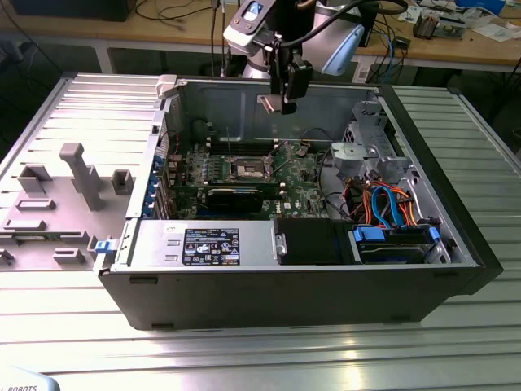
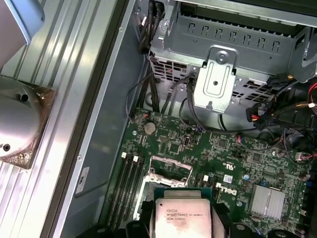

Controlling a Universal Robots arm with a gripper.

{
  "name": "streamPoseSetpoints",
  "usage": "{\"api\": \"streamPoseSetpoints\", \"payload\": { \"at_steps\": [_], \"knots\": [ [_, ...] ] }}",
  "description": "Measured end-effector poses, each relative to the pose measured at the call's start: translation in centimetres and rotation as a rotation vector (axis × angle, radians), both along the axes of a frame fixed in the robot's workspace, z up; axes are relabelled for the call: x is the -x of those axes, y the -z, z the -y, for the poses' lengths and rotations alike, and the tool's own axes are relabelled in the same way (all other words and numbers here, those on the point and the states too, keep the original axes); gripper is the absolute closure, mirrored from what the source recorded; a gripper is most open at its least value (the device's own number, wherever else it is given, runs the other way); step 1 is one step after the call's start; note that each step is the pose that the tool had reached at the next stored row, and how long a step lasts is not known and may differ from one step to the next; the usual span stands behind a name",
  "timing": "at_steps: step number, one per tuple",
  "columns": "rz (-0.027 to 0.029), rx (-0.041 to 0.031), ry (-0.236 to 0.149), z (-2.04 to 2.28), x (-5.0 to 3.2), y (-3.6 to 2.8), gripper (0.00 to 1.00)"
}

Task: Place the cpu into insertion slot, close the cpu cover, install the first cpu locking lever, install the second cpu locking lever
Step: 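Place the cpu into insertion slot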

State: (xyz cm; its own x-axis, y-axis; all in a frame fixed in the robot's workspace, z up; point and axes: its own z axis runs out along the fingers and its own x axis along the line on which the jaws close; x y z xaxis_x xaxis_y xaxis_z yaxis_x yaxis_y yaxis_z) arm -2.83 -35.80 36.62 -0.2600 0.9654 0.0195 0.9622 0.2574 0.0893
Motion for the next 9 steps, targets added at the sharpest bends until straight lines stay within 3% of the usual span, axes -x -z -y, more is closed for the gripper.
{"api": "streamPoseSetpoints", "payload": {
  "at_steps": [2,5,9],
  "knots": [
    [-0.0001,0.0002,0.011,0.01,0.01,0.0,0.46],
    [0.0,0.0001,0.067,0.0,0.01,0.05,0.46],
    [-0.0001,0.0001,0.105,0.0,0.01,0.08,0.46]
  ]
}}
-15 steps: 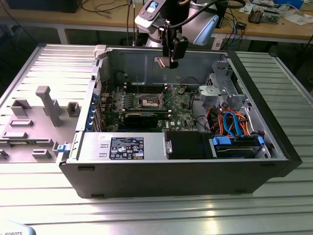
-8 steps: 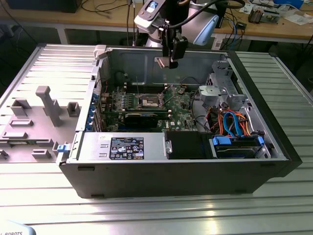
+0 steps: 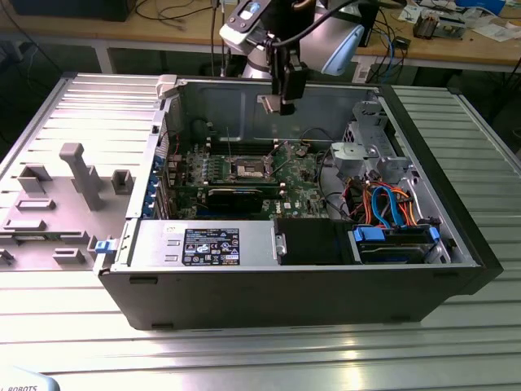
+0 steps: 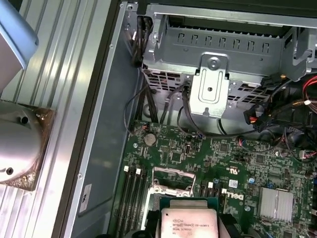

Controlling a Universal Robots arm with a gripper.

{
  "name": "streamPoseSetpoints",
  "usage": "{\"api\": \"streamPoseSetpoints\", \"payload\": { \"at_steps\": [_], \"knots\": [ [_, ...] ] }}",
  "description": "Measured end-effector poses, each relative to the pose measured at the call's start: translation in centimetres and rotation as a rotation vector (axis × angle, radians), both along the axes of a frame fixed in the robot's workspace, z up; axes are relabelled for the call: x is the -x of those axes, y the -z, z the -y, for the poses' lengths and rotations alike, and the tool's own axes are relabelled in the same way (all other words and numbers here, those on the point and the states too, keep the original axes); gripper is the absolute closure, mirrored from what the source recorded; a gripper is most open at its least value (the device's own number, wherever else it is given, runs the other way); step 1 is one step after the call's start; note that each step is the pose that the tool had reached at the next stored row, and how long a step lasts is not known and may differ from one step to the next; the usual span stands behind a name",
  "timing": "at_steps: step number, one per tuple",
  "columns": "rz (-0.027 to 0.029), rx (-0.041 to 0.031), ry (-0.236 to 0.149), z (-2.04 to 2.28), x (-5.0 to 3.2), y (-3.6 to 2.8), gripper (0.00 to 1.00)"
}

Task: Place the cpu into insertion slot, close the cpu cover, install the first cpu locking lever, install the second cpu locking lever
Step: 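Place the cpu into insertion slot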

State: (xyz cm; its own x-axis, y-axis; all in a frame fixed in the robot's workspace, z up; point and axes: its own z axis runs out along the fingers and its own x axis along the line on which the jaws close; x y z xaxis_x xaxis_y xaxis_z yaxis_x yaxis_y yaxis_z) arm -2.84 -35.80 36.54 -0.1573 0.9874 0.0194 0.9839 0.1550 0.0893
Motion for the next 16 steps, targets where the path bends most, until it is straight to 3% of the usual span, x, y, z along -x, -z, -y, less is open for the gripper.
{"api": "streamPoseSetpoints", "payload": {
  "at_steps": [5,10,16],
  "knots": [
    [-0.0001,0.0002,0.021,0.0,0.56,0.02,0.46],
    [-0.0007,0.0,0.054,0.0,0.57,0.08,0.46],
    [-0.0006,0.0001,0.054,0.0,0.56,0.11,0.46]
  ]
}}
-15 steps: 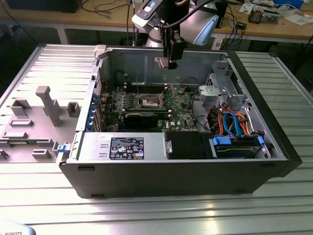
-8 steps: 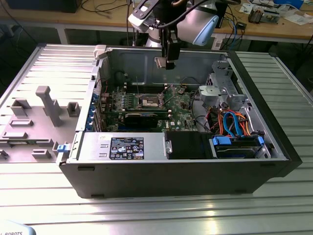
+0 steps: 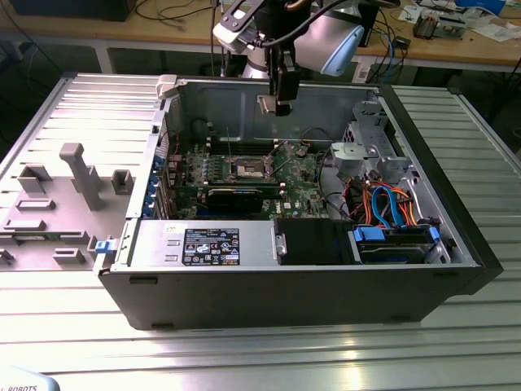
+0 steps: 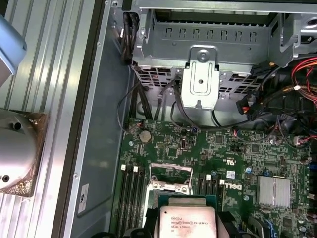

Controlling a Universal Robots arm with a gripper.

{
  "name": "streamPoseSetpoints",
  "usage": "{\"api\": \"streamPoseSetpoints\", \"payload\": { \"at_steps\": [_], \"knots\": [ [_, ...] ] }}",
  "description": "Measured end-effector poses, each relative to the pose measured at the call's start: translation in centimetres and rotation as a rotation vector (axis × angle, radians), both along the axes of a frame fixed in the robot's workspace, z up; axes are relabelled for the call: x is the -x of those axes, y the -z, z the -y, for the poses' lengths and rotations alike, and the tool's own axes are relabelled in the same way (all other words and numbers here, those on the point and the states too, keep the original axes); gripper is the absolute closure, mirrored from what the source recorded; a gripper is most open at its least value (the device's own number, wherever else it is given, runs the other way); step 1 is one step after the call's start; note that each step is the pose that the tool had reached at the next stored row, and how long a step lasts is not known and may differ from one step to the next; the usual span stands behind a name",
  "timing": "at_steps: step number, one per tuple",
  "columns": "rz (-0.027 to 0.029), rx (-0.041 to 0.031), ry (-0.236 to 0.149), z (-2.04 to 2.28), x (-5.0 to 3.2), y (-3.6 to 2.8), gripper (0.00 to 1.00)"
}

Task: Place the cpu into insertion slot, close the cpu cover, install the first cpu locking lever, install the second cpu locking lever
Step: 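Place the cpu into insertion slot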

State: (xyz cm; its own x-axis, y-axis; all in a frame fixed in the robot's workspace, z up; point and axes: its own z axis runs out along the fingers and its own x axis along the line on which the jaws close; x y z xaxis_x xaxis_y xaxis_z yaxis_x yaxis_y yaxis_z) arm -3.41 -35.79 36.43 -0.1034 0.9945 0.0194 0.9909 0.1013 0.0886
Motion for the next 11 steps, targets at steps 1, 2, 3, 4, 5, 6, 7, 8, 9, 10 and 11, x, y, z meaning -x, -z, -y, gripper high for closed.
{"api": "streamPoseSetpoints", "payload": {
  "at_steps": [1,2,3,4,5,6,7,8,9,10,11],
  "knots": [
    [0.0001,-0.0001,0.0,0.0,0.0,0.04,0.46],
    [0.0,-0.0001,0.0,0.0,0.0,0.06,0.46],
    [0.0,-0.0001,0.0,0.0,0.0,0.11,0.46],
    [0.0,0.0,0.0,0.0,0.0,0.16,0.46],
    [0.0,0.0,0.0,0.0,0.0,0.22,0.46],
    [0.0,0.0,0.0,0.0,0.0,0.26,0.46],
    [0.0,0.0,0.0,0.0,0.0,0.3,0.46],
    [0.0,-0.0001,0.0,0.0,0.0,0.36,0.46],
    [0.0,0.0,0.0,0.0,0.0,0.42,0.46],
    [0.0,0.0,0.0,0.0,0.0,0.46,0.46],
    [0.0,0.0,0.0,0.0,0.0,0.49,0.46]
  ]
}}
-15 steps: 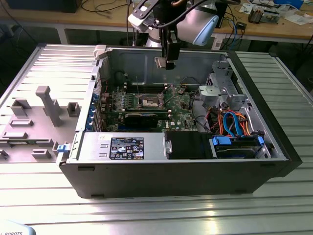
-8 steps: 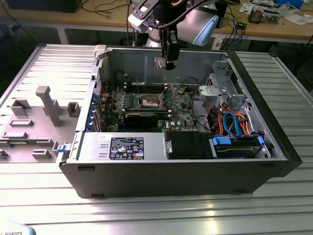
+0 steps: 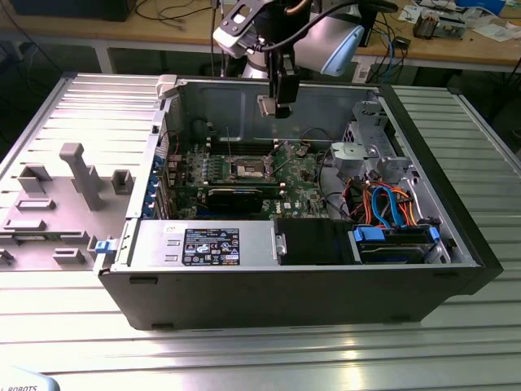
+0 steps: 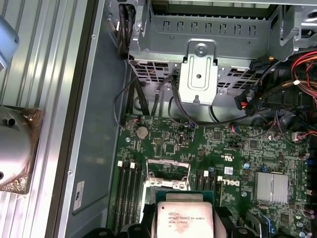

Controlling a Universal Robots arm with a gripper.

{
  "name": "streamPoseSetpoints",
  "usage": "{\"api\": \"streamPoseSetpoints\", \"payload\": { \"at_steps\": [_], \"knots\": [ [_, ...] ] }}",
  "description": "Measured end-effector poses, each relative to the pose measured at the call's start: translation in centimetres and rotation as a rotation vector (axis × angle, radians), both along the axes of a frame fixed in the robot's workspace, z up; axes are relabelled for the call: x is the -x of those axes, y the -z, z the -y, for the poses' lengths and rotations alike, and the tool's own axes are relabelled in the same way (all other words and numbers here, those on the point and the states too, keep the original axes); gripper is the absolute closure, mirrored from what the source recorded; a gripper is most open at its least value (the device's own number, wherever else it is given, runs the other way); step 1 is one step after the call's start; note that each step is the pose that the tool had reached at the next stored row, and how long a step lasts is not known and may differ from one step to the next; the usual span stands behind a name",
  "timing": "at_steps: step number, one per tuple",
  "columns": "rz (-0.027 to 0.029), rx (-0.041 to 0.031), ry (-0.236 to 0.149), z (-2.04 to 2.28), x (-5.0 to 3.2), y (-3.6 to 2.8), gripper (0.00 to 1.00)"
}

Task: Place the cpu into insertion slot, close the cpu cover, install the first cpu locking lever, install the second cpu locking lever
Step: 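Place the cpu into insertion slot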

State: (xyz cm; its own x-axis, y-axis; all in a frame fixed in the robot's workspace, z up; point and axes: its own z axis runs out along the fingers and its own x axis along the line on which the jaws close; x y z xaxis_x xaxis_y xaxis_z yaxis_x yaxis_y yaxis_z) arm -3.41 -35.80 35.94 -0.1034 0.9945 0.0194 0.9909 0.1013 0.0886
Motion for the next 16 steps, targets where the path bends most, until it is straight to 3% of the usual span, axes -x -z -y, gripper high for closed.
{"api": "streamPoseSetpoints", "payload": {
  "at_steps": [16],
  "knots": [
    [0.0,0.0,0.0,0.0,0.0,0.19,0.46]
  ]
}}
